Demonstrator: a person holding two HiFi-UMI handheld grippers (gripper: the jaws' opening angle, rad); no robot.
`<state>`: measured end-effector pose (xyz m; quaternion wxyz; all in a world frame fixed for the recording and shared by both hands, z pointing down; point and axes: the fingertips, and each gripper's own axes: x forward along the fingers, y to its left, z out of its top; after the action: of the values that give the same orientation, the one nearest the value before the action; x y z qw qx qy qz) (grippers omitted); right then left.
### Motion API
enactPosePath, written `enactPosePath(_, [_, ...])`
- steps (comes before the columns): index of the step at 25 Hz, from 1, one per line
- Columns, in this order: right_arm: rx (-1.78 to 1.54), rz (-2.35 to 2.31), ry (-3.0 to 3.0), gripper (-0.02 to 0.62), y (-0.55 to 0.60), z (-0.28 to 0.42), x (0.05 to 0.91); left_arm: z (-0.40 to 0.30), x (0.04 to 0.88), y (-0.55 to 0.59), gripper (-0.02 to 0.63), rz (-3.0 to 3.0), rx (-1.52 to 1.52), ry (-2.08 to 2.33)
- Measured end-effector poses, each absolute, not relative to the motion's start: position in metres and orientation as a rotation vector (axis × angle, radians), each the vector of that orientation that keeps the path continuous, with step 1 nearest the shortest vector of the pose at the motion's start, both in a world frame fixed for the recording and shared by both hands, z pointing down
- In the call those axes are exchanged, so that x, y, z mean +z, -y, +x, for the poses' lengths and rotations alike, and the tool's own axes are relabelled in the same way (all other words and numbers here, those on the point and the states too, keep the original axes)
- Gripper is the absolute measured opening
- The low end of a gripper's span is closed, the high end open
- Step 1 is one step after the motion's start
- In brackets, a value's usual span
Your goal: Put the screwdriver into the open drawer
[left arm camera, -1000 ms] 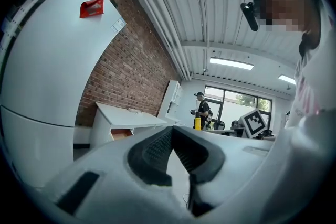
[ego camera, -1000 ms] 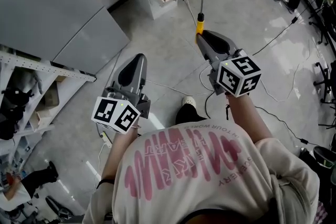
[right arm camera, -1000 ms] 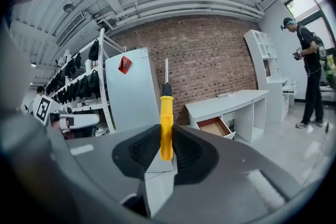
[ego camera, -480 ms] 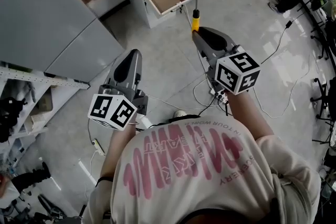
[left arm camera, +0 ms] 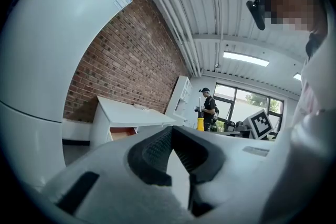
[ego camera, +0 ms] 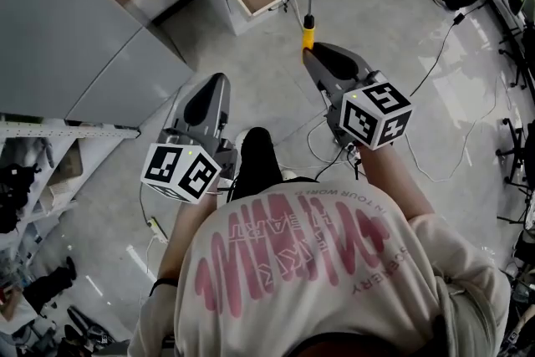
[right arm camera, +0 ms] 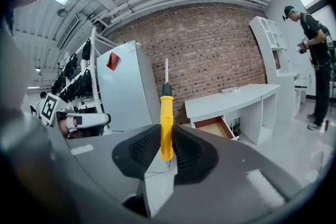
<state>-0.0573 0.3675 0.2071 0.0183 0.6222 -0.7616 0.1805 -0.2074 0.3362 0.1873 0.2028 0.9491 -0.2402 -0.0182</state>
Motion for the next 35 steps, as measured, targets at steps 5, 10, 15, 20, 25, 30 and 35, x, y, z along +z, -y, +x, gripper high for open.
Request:
enactPosePath(5, [0.598, 1.970, 2.310, 0.084, -0.335, -0.043, 0.219, -0.189, 0.202, -0.294, 0.002, 2.628, -0.024, 0.617])
enactPosePath(10, [0.587, 2.010, 2.272, 0.084, -0.286, -0.035, 0.219, -0.175, 0.199, -0.240, 0.002, 2.660, -0.005, 0.548])
enactPosePath(15, [0.614, 2.082, 2.258, 0.084, -0.232, -0.030, 0.211, -0.171, 0.181, -0.183, 0.002, 2.711, -0.012, 0.490])
enactPosePath(20, [0.598, 2.138, 2.228, 0.084, -0.179, -0.028, 0.206, -0.171, 0.174, -0.126, 0.002, 2.734, -0.013, 0.432])
enactPosePath(25, [0.630, 2.181, 2.248, 0.084, -0.136, -0.030, 0.215, -0.168, 0.184, -0.085, 0.002, 2.762, -0.026, 0.357])
enactPosePath(30, [0.742, 2.161, 2.225, 0.084, -0.122, -0.031, 0.234, -0.160, 0.198, -0.071, 0.002, 2.722, -0.009, 0.344])
enactPosePath(35, [0.886, 2.125, 2.168, 0.084, -0.117, -0.020, 0.265, -0.145, 0.222, -0.066, 0.002, 2.721, 0.108, 0.345])
